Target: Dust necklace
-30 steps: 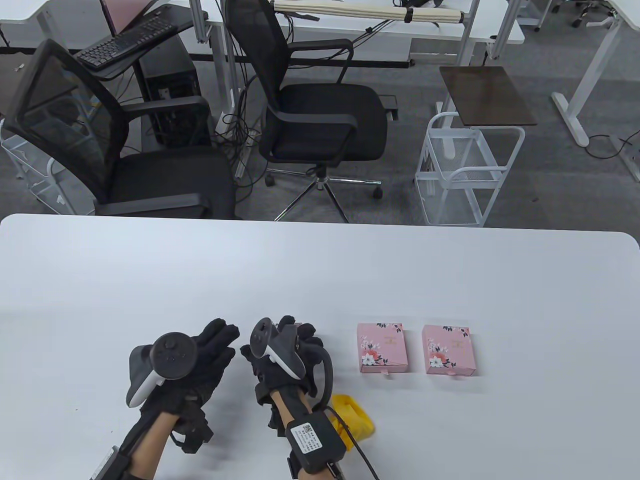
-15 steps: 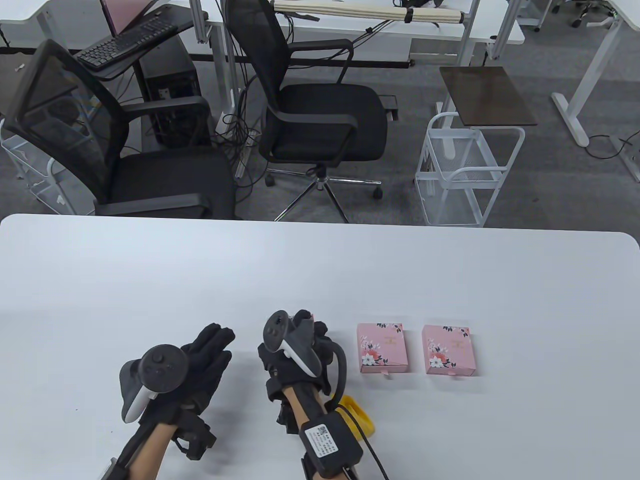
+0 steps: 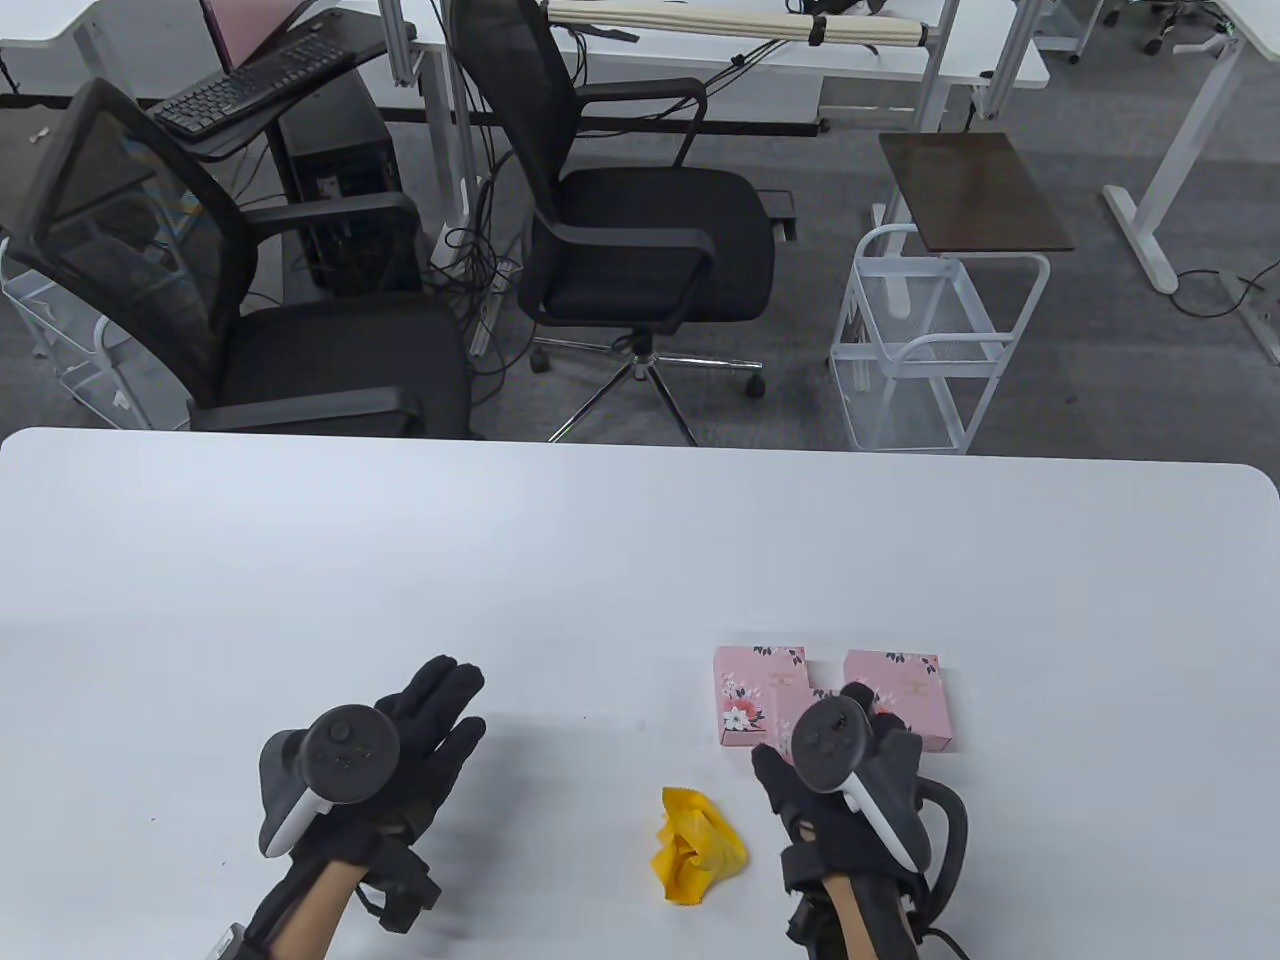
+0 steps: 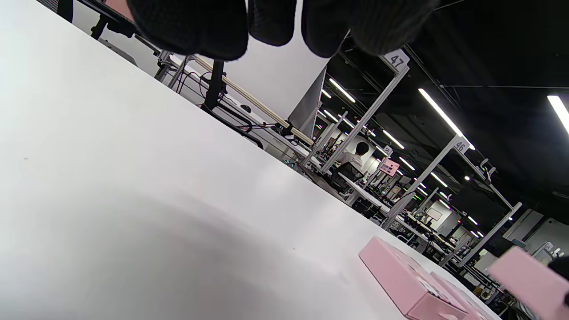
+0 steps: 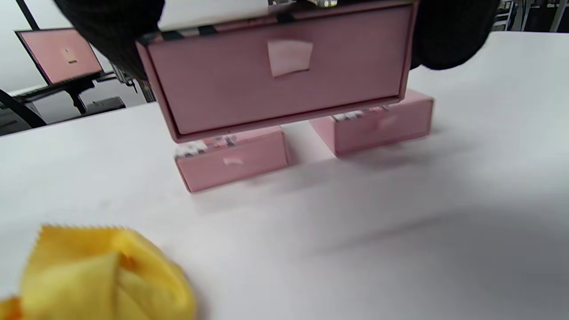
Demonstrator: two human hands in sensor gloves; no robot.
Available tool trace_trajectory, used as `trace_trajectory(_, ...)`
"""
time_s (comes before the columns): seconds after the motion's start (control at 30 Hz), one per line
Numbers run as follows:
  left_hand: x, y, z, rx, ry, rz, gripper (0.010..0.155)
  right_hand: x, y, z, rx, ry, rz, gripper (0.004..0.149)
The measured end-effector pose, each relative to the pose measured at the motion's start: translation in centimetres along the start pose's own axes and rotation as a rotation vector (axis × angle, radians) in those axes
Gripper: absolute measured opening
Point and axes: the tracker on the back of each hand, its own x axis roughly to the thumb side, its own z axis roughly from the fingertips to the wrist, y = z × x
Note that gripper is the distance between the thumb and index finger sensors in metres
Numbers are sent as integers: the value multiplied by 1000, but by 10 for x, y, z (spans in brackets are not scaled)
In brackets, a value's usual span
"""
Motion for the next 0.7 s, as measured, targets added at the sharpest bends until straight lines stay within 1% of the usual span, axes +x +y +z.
trace_trajectory(0.03, 1, 0, 1, 1, -2, -1, 57, -5, 6, 1, 14, 7, 6, 99)
trace_trajectory(0.07, 1, 0, 1, 2, -3, -1, 57, -11, 17, 1, 42, 16, 18, 99)
trace_trajectory(0.17, 0, 0, 1, 5, -3, -5, 57, -20, 36, -1, 94, 32, 33, 99)
trace_trajectory(0.3, 0, 0, 1, 6, 0, -5, 57, -26, 50, -6, 142, 43, 45, 99)
trace_trajectory(0.4, 0, 0, 1, 5, 2, -8, 58, -27, 57, -8, 184, 11, 84, 100)
trace_trajectory(0.47, 1, 0, 1, 4, -1, -14, 58, -25, 54, -8, 191, 8, 100, 101)
trace_trajectory(0.53, 3, -1, 2, 6, -8, -22, 59, -20, 45, -6, 197, 7, 132, 102)
trace_trajectory(0.6, 6, 0, 3, 16, -18, -28, 60, -7, 26, 0, 105, -12, 194, 97)
trace_trajectory(0.63, 8, 0, 3, 20, -20, -30, 60, -3, 21, 1, 68, -22, 206, 95)
trace_trajectory(0.67, 10, 0, 3, 28, -25, -36, 60, 11, 7, 6, -35, -66, 209, 91)
trace_trajectory(0.7, 11, 0, 4, 32, -28, -41, 61, 19, 1, 8, -88, -97, 191, 87)
